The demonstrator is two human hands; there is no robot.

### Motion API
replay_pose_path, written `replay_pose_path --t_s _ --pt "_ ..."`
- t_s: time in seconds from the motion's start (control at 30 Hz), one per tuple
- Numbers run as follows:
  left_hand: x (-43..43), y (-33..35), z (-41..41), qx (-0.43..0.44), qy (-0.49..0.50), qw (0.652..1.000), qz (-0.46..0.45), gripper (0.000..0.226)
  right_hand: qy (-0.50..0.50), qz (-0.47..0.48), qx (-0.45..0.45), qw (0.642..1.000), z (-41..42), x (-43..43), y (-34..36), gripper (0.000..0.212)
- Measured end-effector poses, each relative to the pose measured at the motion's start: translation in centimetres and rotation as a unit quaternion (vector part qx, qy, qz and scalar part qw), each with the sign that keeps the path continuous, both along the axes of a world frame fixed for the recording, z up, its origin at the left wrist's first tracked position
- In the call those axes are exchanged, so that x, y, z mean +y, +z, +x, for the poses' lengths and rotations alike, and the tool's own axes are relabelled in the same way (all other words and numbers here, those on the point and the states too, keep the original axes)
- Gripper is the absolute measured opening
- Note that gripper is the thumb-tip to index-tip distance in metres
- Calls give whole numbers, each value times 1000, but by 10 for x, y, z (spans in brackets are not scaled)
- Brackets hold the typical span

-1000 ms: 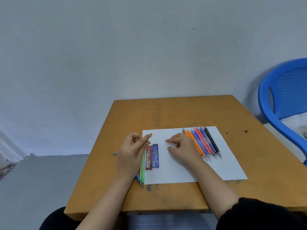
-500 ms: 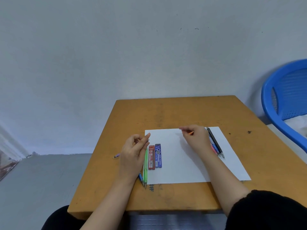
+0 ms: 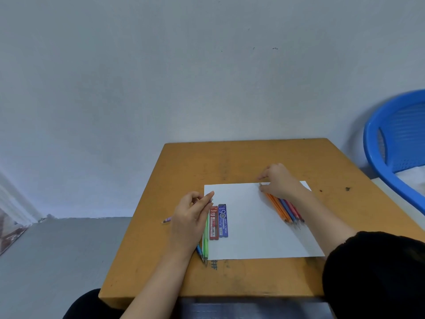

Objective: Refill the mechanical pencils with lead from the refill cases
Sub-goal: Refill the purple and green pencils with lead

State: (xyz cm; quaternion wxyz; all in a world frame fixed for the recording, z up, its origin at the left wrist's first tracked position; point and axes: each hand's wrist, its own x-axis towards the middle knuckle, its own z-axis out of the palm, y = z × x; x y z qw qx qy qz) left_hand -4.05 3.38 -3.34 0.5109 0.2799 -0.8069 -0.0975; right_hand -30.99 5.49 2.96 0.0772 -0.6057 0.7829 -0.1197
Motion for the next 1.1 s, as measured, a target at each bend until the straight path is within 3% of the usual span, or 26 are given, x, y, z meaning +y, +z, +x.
replay_pose_path --t_s 0.27,0.73,1.1 --pt "-1 -2 0 -1 16 1000 17 30 9 49 -3 999 0 4 4 28" --pt "0 0 1 -1 10 1000 23 30 10 46 16 999 8 -4 1 12" --pt "3 4 0 4 16 1000 26 31 36 8 75 996 11 0 -22 23"
